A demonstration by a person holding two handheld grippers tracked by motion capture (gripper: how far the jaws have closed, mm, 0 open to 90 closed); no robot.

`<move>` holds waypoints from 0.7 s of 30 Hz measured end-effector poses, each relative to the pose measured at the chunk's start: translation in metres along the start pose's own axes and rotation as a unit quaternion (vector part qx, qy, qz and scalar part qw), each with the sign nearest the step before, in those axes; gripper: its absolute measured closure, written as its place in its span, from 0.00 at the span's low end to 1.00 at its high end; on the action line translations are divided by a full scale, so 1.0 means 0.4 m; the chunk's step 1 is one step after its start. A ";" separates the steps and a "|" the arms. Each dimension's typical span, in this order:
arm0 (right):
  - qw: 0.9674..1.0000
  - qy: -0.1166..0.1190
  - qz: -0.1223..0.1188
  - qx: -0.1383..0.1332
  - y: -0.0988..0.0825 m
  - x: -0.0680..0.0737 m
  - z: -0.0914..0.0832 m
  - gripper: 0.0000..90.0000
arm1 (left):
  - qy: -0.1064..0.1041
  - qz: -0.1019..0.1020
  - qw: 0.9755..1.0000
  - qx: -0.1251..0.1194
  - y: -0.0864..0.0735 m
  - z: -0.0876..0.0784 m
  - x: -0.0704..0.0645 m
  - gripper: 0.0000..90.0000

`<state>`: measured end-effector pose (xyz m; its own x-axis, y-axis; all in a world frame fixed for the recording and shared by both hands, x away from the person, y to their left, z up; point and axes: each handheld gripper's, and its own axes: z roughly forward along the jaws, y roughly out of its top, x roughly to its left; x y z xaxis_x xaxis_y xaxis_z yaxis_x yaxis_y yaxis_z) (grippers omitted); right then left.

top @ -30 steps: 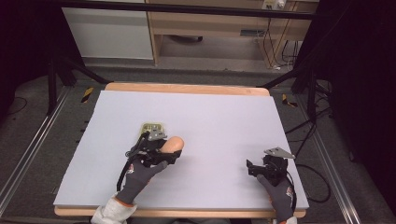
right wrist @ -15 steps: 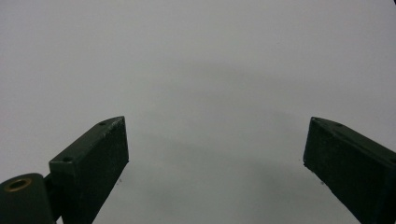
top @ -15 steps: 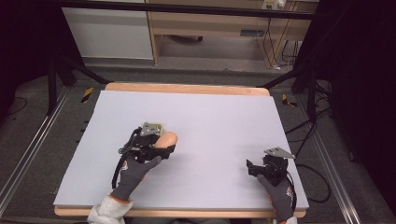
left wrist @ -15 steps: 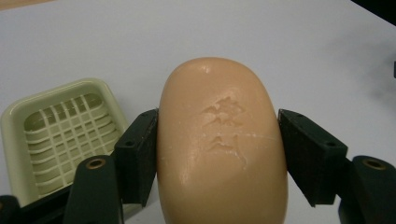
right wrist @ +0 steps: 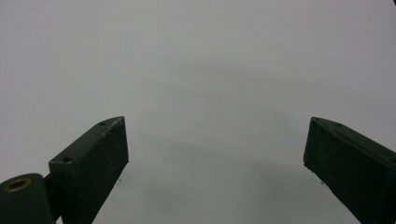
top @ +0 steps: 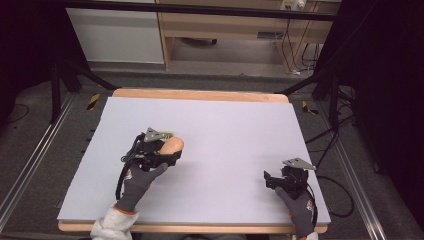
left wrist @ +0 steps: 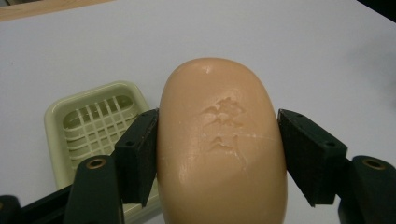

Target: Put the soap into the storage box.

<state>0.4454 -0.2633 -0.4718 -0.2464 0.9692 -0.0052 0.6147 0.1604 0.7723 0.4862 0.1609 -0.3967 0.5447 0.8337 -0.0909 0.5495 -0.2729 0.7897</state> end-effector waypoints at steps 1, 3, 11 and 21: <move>1.000 -0.001 0.000 0.000 0.000 0.001 0.000 0.08 | 0.001 0.000 1.000 0.000 0.001 0.000 0.002 0.36; 1.000 -0.001 0.000 0.000 0.000 0.000 0.000 0.08 | 0.002 -0.001 1.000 -0.001 0.004 0.000 0.006 0.36; 1.000 -0.001 0.001 0.000 0.000 0.000 0.000 0.08 | 0.007 -0.012 1.000 -0.005 0.014 -0.003 0.025 0.36; 1.000 -0.002 0.002 -0.001 0.000 0.000 -0.001 0.08 | 0.015 -0.021 1.000 -0.004 0.023 0.006 0.065 0.36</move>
<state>0.4452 -0.2634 -0.4716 -0.2413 0.9704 -0.0040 0.6142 0.1559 0.7736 0.5070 0.1791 -0.3932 0.5018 0.8585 -0.1056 0.5660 -0.2336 0.7906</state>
